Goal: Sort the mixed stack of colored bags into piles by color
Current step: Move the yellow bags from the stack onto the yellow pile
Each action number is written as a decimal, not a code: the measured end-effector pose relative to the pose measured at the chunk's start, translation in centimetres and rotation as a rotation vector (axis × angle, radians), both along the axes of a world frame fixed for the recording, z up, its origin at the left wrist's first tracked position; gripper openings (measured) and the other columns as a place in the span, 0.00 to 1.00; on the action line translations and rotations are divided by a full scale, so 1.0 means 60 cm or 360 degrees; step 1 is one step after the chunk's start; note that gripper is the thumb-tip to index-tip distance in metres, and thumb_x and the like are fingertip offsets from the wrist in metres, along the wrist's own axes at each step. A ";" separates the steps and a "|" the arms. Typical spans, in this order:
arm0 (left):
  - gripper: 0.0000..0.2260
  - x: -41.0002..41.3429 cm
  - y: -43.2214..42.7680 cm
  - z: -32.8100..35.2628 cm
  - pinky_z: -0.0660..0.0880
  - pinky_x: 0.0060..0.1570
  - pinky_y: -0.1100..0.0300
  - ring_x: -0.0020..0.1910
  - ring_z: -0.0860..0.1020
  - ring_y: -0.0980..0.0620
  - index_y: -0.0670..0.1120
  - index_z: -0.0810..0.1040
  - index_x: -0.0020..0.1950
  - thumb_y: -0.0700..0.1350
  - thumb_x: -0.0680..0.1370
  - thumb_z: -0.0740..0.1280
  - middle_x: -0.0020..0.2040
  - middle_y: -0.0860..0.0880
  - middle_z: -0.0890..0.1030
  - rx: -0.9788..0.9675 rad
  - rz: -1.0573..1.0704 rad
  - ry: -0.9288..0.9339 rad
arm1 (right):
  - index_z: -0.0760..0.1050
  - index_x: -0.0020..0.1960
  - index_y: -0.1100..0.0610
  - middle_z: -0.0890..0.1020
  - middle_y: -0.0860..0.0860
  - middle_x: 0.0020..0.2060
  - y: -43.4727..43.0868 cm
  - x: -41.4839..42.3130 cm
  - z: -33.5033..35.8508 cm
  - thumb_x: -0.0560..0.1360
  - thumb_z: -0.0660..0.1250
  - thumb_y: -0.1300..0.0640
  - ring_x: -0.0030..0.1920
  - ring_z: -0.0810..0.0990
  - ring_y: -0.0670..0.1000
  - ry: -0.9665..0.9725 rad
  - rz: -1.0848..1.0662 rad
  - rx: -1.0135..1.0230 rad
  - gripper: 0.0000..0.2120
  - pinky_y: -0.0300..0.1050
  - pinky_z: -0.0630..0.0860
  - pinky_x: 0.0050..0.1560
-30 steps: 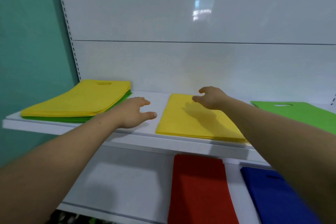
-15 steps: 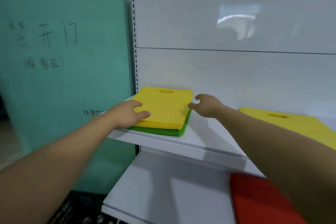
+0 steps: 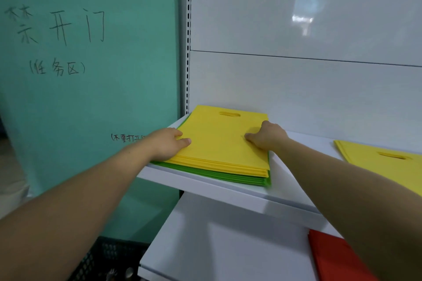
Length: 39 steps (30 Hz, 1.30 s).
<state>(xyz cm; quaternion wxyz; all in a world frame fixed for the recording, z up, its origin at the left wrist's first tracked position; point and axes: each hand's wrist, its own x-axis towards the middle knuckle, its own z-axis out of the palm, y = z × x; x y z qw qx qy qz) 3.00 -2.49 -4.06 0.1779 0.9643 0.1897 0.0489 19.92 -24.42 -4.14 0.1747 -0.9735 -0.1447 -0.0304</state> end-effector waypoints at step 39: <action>0.26 0.101 -0.403 0.037 0.66 0.60 0.62 0.68 0.69 0.49 0.47 0.67 0.73 0.41 0.76 0.69 0.71 0.48 0.69 -0.0522 -0.0567 -0.0670 | 0.67 0.70 0.55 0.72 0.55 0.67 -0.479 -0.053 0.096 0.81 0.59 0.55 0.68 0.68 0.56 -0.0706 -0.0298 0.0935 0.18 0.46 0.63 0.65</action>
